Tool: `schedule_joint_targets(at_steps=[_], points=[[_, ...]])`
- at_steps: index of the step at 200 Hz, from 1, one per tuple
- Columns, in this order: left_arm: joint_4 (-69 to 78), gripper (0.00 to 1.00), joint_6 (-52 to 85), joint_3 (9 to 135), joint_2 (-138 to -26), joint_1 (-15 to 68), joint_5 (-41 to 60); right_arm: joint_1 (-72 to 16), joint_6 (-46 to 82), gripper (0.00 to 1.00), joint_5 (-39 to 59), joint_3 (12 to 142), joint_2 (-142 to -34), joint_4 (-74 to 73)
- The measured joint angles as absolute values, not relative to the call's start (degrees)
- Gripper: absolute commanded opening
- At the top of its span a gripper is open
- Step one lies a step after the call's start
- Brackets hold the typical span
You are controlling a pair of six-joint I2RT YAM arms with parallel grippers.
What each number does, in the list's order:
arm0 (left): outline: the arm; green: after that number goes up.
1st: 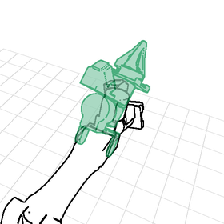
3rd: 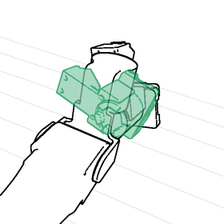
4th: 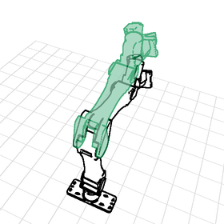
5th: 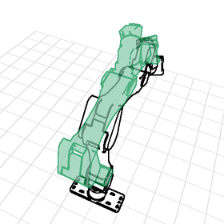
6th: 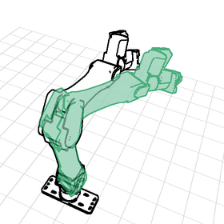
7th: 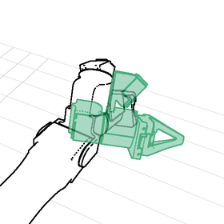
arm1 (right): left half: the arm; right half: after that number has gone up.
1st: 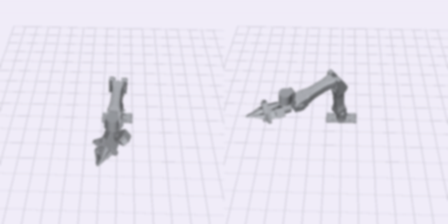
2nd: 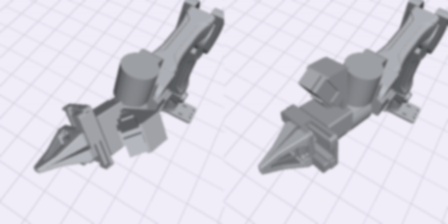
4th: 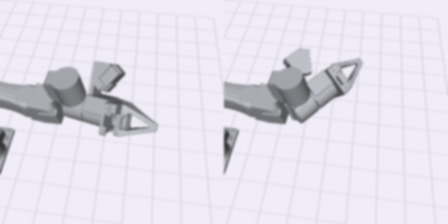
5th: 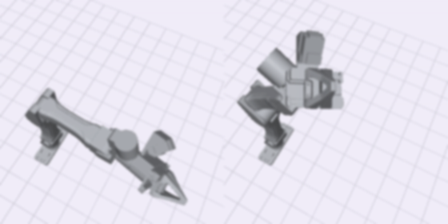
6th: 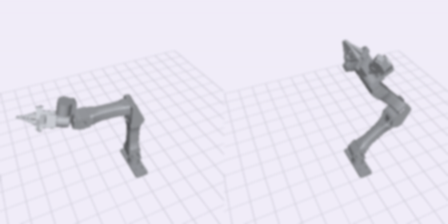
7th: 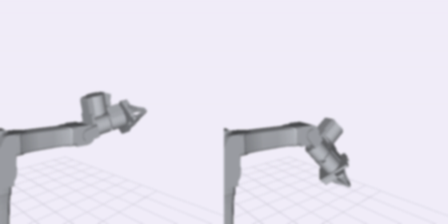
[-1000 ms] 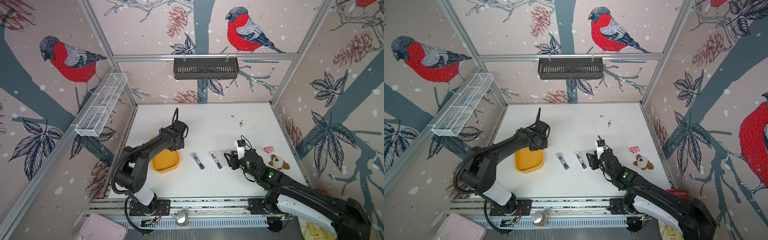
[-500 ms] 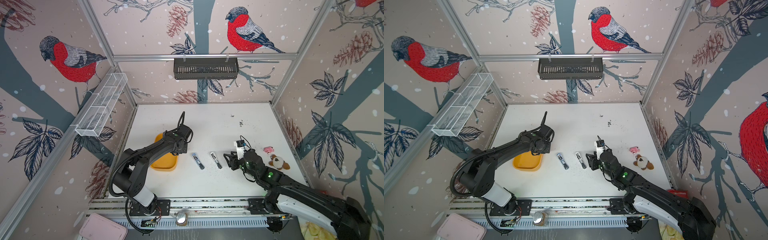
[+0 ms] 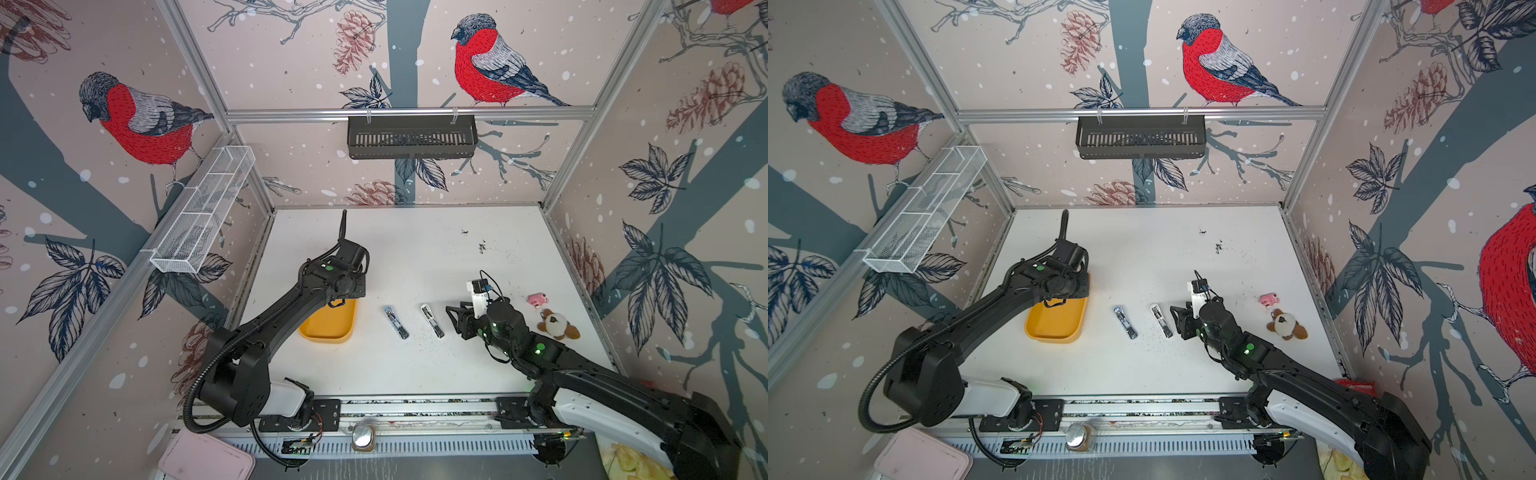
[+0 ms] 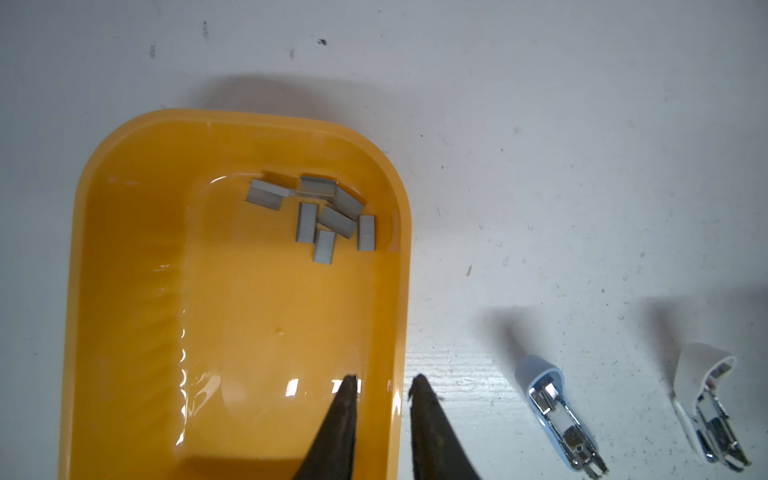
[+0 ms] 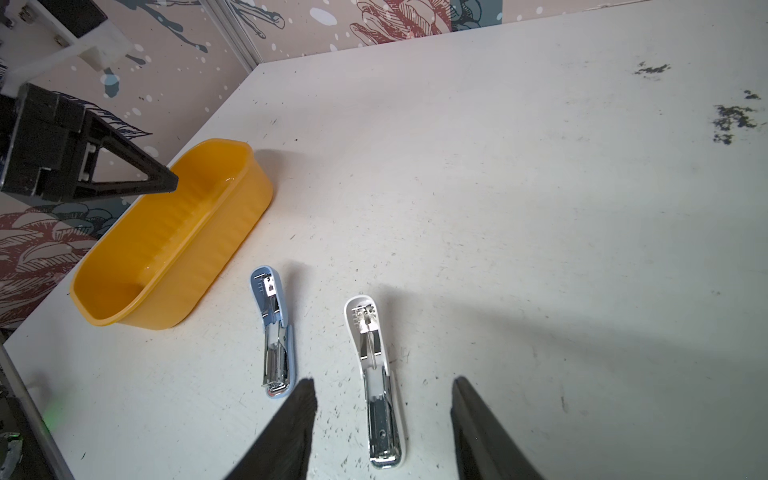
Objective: Load the staples into the stapler
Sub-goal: 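Lower the left gripper into the yellow tray and pinch a grey staple strip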
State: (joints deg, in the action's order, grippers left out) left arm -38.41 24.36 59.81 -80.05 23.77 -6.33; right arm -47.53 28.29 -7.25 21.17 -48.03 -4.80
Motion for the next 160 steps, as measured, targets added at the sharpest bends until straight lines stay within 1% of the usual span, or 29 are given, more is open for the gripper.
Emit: schedule_joint_targets(at_steps=[33, 65, 82, 120, 160], points=[[-36.5, 0.28, 23.6, 59.2, -82.2, 17.7, -3.3, -47.5, 28.0, 0.54, -6.5, 22.5, -48.1, -4.8], [-33.4, 0.29, 23.9, 58.9, -87.4, 15.7, -3.1, -47.5, 26.9, 0.53, -6.2, 23.2, -48.0, -4.8], [-31.8, 0.25, 24.1, 59.0, -90.6, 15.4, -4.0, -47.5, 26.7, 0.53, -6.2, 23.3, -48.0, -4.8], [-28.5, 0.21, 24.1, 59.8, -96.6, 15.2, -4.8, -47.3, 26.1, 0.53, -6.2, 23.3, -47.7, -4.4], [-27.0, 0.17, 24.0, 60.6, -98.9, 14.7, -6.3, -46.9, 25.5, 0.53, -6.2, 23.3, -47.5, -4.2]])
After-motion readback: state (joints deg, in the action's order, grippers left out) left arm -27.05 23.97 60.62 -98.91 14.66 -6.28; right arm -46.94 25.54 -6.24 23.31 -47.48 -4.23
